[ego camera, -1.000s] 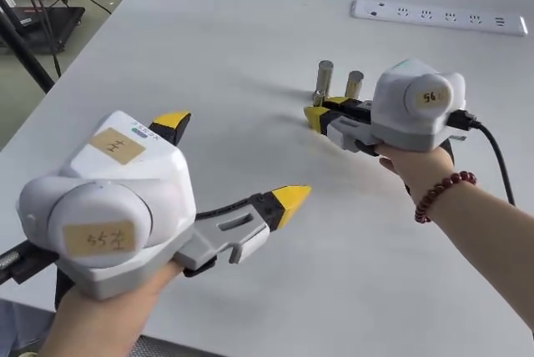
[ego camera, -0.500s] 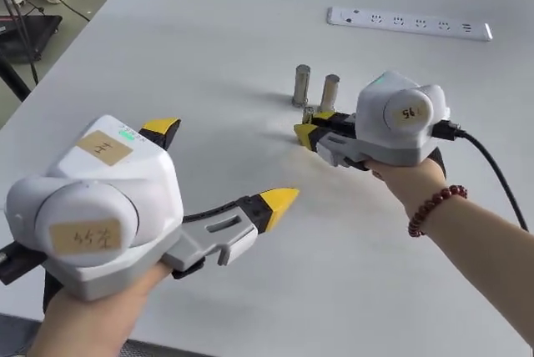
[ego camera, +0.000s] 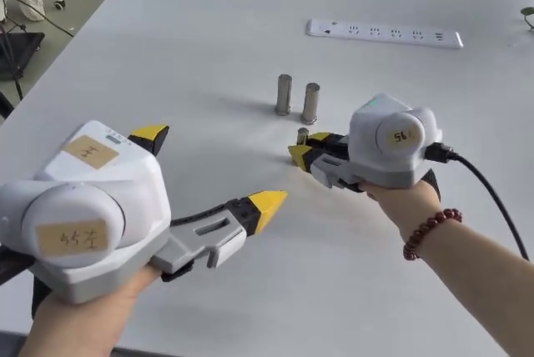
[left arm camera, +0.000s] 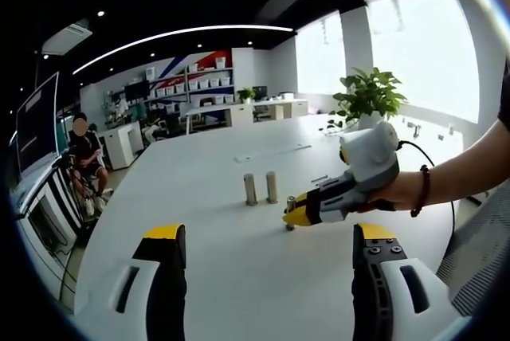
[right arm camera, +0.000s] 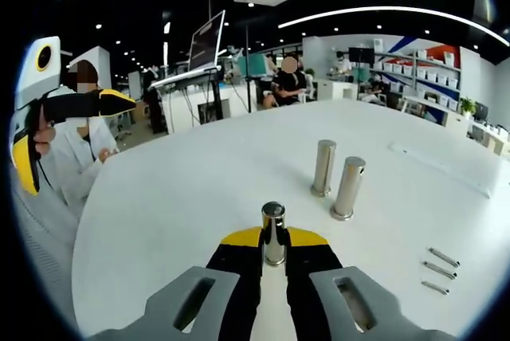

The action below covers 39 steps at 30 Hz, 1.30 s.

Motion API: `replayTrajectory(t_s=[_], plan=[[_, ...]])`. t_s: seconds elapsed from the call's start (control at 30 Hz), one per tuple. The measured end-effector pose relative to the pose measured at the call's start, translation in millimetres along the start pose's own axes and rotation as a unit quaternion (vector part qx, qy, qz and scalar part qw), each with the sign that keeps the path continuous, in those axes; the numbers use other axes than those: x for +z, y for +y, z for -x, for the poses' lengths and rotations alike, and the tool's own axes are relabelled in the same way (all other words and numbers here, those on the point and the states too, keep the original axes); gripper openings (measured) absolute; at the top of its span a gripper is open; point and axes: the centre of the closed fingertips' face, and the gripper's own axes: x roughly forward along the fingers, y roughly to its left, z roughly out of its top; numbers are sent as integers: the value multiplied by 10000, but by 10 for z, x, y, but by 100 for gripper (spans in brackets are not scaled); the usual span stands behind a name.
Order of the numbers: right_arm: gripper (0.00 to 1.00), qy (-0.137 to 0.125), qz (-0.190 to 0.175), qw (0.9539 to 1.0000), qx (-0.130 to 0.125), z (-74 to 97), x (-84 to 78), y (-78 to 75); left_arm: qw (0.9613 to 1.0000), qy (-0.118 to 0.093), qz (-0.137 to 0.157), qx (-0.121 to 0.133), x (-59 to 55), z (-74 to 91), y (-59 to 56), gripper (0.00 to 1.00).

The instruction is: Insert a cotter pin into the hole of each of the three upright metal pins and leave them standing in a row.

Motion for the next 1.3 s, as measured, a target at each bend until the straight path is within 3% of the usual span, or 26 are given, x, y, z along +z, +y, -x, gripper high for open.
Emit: replayTrajectory(t_s=[0.8, 0.9, 1.3], plan=[[7, 149, 109, 9997, -131, 225, -147, -25, 9998, 50, -136, -95, 33, 48, -106, 86], [12, 140, 108, 9997, -144, 252, -149, -36, 9998, 47, -153, -95, 39, 54, -104, 86], [16, 15, 134, 9997, -210, 499, -53, -127, 9997, 44, -197, -97, 66, 71, -113, 87]])
